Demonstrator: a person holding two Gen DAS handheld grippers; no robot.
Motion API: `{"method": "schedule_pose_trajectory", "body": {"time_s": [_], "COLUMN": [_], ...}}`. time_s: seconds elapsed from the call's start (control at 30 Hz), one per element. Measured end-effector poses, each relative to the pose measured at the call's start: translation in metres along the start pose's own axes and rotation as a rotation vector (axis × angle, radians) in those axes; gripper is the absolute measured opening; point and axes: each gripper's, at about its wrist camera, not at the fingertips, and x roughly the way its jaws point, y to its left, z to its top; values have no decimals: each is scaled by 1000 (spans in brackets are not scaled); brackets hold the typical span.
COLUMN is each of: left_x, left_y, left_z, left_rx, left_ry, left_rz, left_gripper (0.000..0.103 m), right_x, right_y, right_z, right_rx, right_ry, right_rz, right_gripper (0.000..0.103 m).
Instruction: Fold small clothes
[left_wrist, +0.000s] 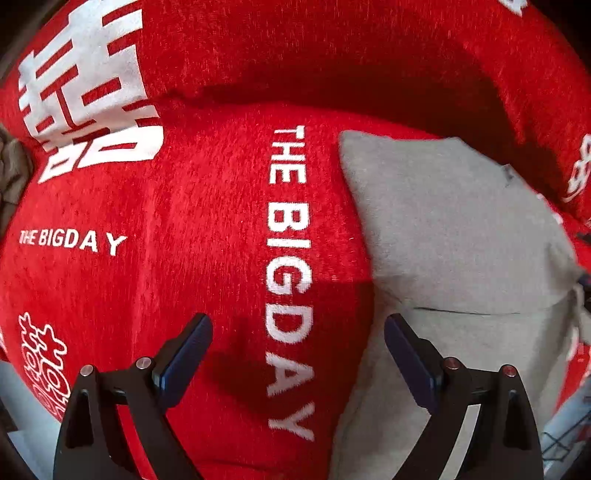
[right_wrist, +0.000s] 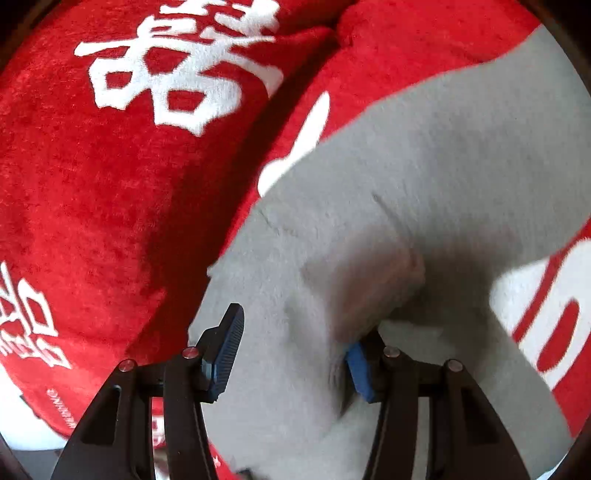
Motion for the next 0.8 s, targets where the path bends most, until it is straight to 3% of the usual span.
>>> {"method": "schedule_pose_trajectory", "body": {"time_s": [0.17,0.23,0.37,0.5,0.53,0.57,0.6,0.63,0.67,0.7,0.8], "left_x": [-6,10,55,79,84,87,92,92,90,89,81], "left_y": [-3,-7,-20,-28,-28,-28,-27,-26,-25,-23,-12], "left_z": [48,78,117,129,132,133,133,135,136,138,138], "left_rx": [12,11,20,31,13,0,-16,-31,-33,-40,-35], "left_ry": [-29,-22,53,80,90,100,117,108,98,104,81], "left_rz": [-73,-100,-137,-122,-140,-155,-172,-187,-235,-255,-279], "left_gripper": [95,95,95,94,86,63,52,37,8,8,8], "right_x": [13,31,95,154,161,168,170,168,171,174,181], "right_y": [37,45,61,63,61,61,62,59,60,61,72], "right_z": [-64,-97,-160,-187,-189,-191,-195,-196,-196,-196,-199], "right_rx": [-130,-152,-114,-24,4,19,25,32,39,38,-5], "right_ry": [91,211,428,487,487,482,479,474,473,488,510], "right_rz": [88,162,221,231,235,233,228,231,240,239,255], "right_gripper": [64,64,64,64,64,64,63,49,15,7,7]}}
